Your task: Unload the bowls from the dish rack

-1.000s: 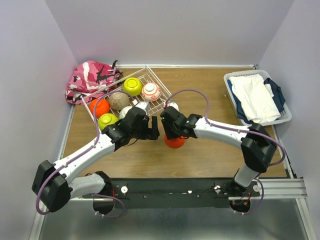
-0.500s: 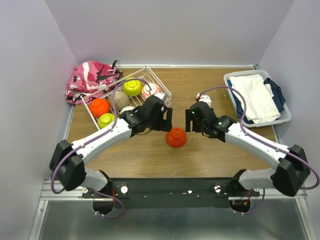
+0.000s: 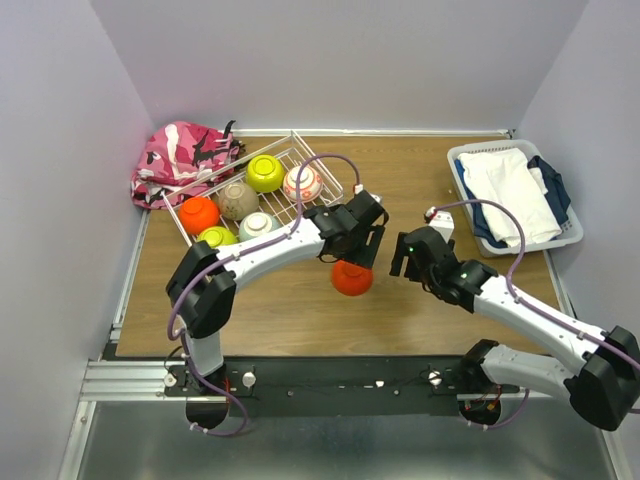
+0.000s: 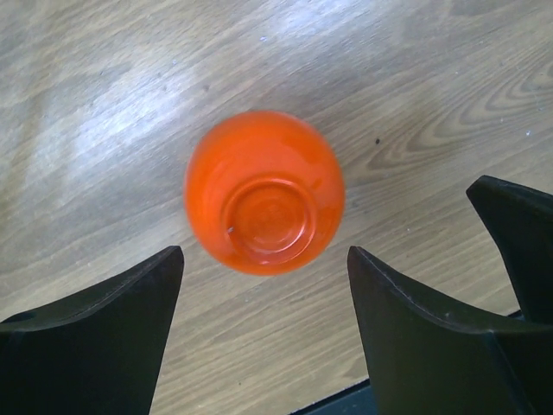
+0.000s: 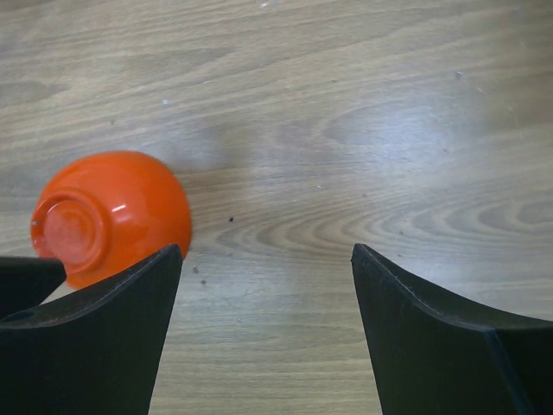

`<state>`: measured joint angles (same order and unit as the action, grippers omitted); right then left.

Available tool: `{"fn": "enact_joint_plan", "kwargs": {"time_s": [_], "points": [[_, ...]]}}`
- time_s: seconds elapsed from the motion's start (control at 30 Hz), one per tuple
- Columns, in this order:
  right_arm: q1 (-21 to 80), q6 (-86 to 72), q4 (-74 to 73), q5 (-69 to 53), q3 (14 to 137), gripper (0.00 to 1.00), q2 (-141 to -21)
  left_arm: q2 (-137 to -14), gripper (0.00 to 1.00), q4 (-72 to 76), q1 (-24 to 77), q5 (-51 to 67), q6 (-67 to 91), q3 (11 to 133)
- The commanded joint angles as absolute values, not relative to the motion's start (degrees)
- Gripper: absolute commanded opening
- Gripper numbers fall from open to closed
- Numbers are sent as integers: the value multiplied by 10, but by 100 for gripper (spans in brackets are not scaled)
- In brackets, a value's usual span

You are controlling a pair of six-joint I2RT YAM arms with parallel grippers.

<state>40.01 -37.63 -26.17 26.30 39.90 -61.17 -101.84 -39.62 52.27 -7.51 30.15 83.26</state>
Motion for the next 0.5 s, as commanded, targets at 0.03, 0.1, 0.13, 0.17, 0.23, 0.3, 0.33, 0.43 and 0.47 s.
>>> {"fn": "enact_joint_plan", "kwargs": {"time_s": [0.03, 0.1, 0.13, 0.17, 0.23, 0.3, 0.33, 0.43, 0.47], "points": [[396, -427, -252, 336, 363, 88, -564, -1063, 88, -459, 547, -121, 277, 886], [396, -432, -254, 339, 357, 88, -554, -1084, 89, -468, 549, -124, 273, 899], [396, -437, -254, 340, 354, 88, -544, -1089, 89, -475, 550, -125, 272, 902], [396, -438, -252, 339, 347, 88, -541, -1095, 89, -478, 553, -127, 271, 904], [396, -441, -249, 336, 342, 88, -534, -1110, 89, -483, 555, -129, 269, 911], [396, -442, -247, 332, 337, 88, -529, -1121, 89, -484, 559, -130, 265, 915], [396, -441, -246, 329, 336, 88, -528, -1126, 89, -484, 559, -131, 265, 918], [396, -438, -240, 322, 334, 88, -529, -1136, 89, -486, 559, -142, 264, 922], [396, -436, -239, 316, 334, 88, -529, -1138, 88, -485, 559, -148, 264, 921]]}}
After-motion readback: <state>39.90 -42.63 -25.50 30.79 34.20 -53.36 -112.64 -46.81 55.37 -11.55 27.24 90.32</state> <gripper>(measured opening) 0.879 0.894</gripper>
